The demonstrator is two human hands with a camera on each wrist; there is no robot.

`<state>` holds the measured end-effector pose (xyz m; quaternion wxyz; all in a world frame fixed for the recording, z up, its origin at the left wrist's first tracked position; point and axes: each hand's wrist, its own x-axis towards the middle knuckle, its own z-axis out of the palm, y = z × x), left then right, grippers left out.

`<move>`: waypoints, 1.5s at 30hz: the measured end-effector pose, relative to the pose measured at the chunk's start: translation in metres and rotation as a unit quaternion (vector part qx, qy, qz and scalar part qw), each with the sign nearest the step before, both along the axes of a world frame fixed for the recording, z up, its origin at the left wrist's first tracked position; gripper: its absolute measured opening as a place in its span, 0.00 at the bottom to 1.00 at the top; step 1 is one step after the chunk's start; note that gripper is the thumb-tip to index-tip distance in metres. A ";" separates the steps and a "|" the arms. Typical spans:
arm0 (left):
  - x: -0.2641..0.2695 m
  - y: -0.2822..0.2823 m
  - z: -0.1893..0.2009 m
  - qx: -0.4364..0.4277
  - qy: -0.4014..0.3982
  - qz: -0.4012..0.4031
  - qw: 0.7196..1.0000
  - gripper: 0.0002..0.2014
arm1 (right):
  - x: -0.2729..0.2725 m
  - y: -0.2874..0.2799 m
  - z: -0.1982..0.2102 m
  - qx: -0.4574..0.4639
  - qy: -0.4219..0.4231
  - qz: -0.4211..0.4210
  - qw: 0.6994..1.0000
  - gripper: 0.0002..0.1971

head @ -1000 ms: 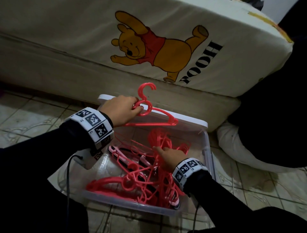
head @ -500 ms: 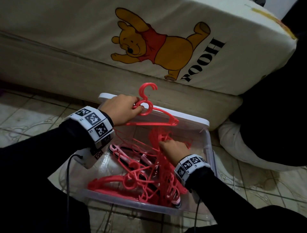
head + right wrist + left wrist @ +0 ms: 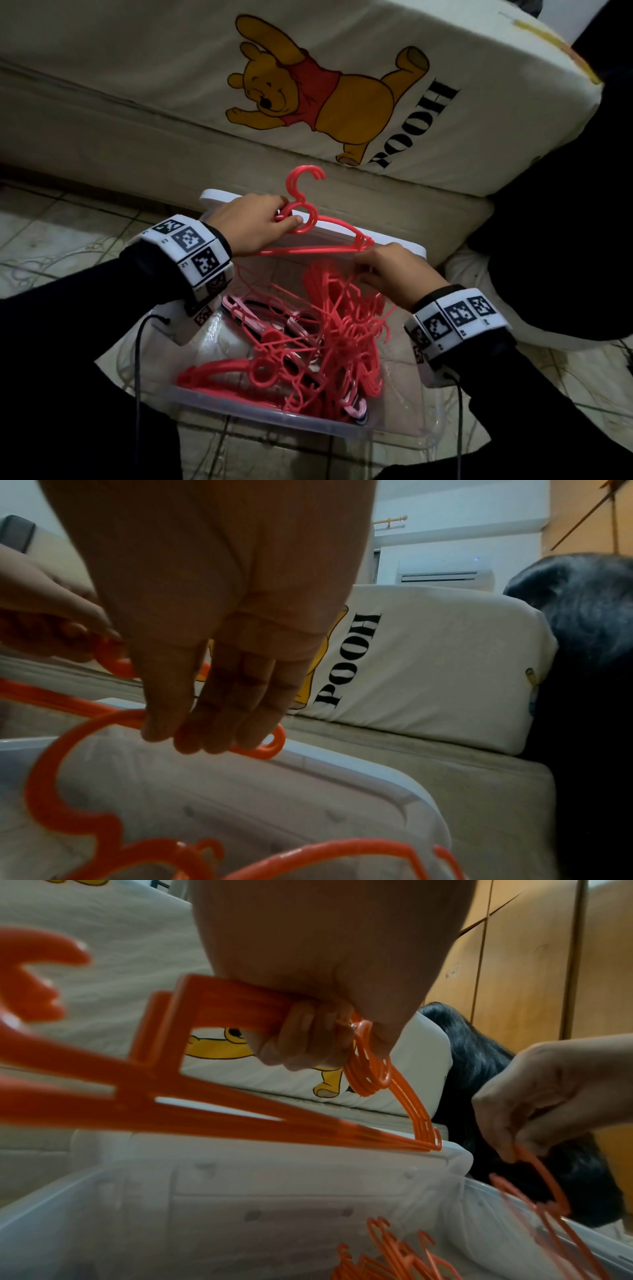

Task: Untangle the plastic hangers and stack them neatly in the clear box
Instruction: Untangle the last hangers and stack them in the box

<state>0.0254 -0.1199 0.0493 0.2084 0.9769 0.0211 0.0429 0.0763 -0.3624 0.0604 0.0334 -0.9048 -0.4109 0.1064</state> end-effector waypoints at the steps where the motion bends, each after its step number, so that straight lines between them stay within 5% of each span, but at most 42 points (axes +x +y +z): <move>1: 0.000 -0.001 0.000 0.002 -0.002 -0.001 1.000 0.19 | 0.000 0.000 0.001 0.006 -0.001 0.005 1.000 0.07; 11: 0.000 -0.003 0.002 -0.012 -0.004 -0.005 1.000 0.18 | 0.003 -0.002 0.016 0.198 -0.008 -0.016 0.980 0.06; 18: -0.003 -0.007 0.005 -0.041 -0.002 -0.021 0.999 0.21 | 0.005 0.001 0.028 0.369 0.036 -0.098 0.923 0.05; 30: -0.009 -0.025 0.003 -0.161 0.085 -0.081 0.980 0.35 | -0.009 0.021 0.015 0.492 0.130 -0.147 0.848 0.06; 36: -0.008 -0.023 -0.001 -0.102 0.082 -0.127 0.983 0.19 | -0.011 0.026 0.012 0.520 0.159 -0.141 0.828 0.09; 40: -0.005 -0.016 -0.002 -0.040 0.059 -0.092 0.993 0.15 | -0.006 0.022 0.003 0.475 0.109 -0.142 0.862 0.10; 45: -0.003 -0.008 0.003 -0.036 -0.008 -0.045 0.998 0.13 | -0.008 0.019 -0.024 0.251 0.079 -0.043 0.964 0.02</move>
